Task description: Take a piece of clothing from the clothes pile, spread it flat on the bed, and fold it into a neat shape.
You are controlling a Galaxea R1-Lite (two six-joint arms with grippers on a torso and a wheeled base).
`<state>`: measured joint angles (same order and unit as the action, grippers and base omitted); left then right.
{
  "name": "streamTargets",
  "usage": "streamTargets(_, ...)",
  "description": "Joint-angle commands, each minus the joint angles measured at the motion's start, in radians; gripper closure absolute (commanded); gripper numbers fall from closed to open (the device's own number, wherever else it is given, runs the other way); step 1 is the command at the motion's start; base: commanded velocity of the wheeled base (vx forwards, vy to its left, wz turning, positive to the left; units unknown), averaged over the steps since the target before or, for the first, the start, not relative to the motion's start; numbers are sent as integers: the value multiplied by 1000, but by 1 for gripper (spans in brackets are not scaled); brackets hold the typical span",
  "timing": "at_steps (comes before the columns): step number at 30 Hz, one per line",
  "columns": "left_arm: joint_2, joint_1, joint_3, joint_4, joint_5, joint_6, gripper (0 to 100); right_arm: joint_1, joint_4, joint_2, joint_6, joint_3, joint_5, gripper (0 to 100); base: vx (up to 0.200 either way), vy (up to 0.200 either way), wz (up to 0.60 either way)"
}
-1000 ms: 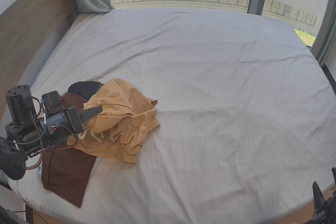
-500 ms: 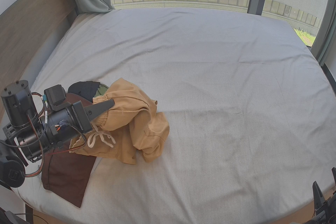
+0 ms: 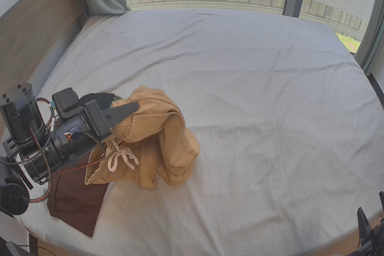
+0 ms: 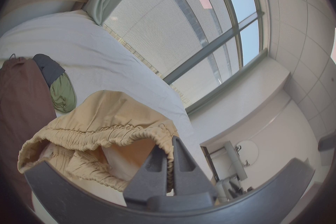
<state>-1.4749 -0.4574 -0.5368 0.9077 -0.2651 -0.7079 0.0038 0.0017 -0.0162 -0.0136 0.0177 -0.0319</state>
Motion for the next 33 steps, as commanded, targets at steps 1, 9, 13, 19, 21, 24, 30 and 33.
streamTargets(1, 8, -93, -52, 2, 86, -58, 100, 1, 0, 16, 0, -16, -2, 0, 0, 0, 0)
streamTargets(9, 1, -239, -94, 36, 236, -174, 100, 1, 0, 16, 0, -16, 0, 0, 0, 0, 0)
streamTargets(13, -18, -290, -140, 43, 305, -226, 100, 1, 0, 16, 0, -16, 0, 0, 0, 0, 0)
streamTargets(19, -62, -352, -167, 43, 302, -229, 100, 1, 0, 16, 0, -16, 0, 0, 0, 0, 0)
streamTargets(21, -90, -371, -183, 43, 300, -229, 100, 1, 0, 16, 0, -16, 0, 0, 0, 0, 0)
streamTargets(24, -125, -392, -207, 43, 296, -229, 100, 1, 0, 16, 0, -16, 0, 0, 0, 0, 0)
streamTargets(30, -234, -438, -264, 43, 279, -229, 100, 1, 0, 16, 0, -16, 0, 0, 0, 0, 0)
streamTargets(33, -285, -464, -287, 45, 276, -232, 100, 1, 0, 16, 0, -16, 0, 0, 0, 0, 0)
